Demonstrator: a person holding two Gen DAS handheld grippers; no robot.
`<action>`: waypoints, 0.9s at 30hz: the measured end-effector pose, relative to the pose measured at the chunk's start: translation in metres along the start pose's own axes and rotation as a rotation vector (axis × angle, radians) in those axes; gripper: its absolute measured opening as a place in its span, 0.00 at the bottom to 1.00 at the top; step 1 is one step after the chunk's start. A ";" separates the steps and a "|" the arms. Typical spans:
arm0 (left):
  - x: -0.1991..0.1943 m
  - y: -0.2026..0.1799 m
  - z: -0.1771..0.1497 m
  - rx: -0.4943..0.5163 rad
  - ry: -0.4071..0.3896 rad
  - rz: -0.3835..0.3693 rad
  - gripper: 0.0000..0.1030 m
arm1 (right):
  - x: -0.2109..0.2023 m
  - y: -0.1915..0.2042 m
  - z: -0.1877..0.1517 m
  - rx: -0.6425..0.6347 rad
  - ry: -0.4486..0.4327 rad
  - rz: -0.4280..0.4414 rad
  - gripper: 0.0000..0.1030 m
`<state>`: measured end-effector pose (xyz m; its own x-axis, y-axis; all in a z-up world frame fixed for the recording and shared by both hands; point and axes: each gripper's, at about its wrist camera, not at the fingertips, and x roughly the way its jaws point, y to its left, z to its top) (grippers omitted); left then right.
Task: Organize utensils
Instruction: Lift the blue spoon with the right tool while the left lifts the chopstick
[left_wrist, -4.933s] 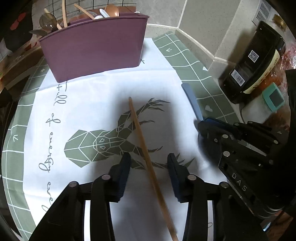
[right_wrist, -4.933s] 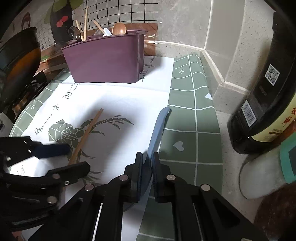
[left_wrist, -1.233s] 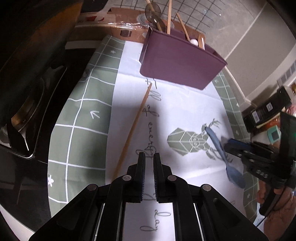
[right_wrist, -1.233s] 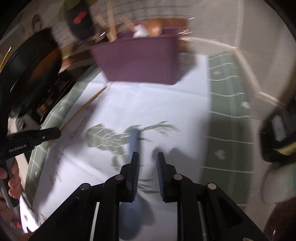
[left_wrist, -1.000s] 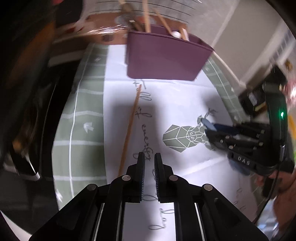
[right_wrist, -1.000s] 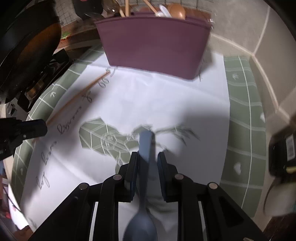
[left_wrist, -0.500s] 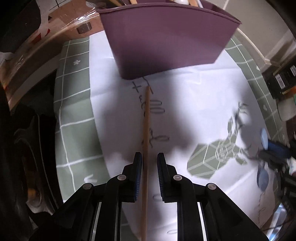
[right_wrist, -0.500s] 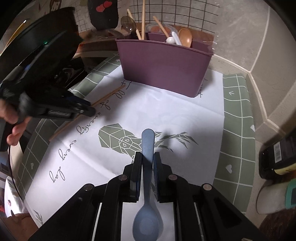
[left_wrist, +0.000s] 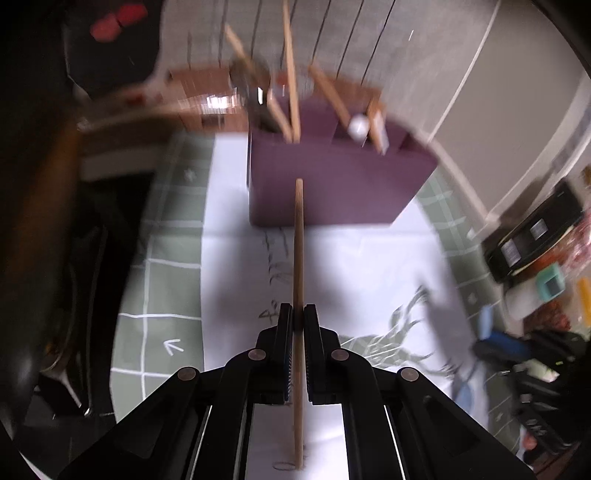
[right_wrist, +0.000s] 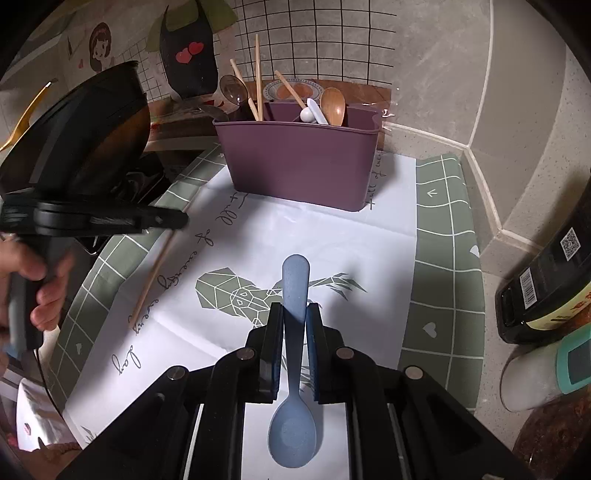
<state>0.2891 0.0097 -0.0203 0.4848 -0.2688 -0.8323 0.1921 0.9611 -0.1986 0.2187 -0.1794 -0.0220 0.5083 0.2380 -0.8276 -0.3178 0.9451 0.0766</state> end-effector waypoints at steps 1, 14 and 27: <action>-0.014 -0.004 -0.001 -0.007 -0.050 0.000 0.05 | -0.001 0.001 0.000 -0.002 -0.003 -0.001 0.11; -0.080 -0.027 -0.006 0.039 -0.196 0.073 0.05 | -0.043 0.023 0.025 -0.062 -0.134 -0.019 0.11; 0.058 -0.017 0.012 0.116 0.288 0.136 0.24 | -0.036 0.018 0.029 -0.072 -0.106 -0.014 0.11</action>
<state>0.3245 -0.0228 -0.0588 0.2548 -0.0934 -0.9625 0.2460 0.9688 -0.0289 0.2182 -0.1643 0.0249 0.5936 0.2506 -0.7647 -0.3646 0.9309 0.0221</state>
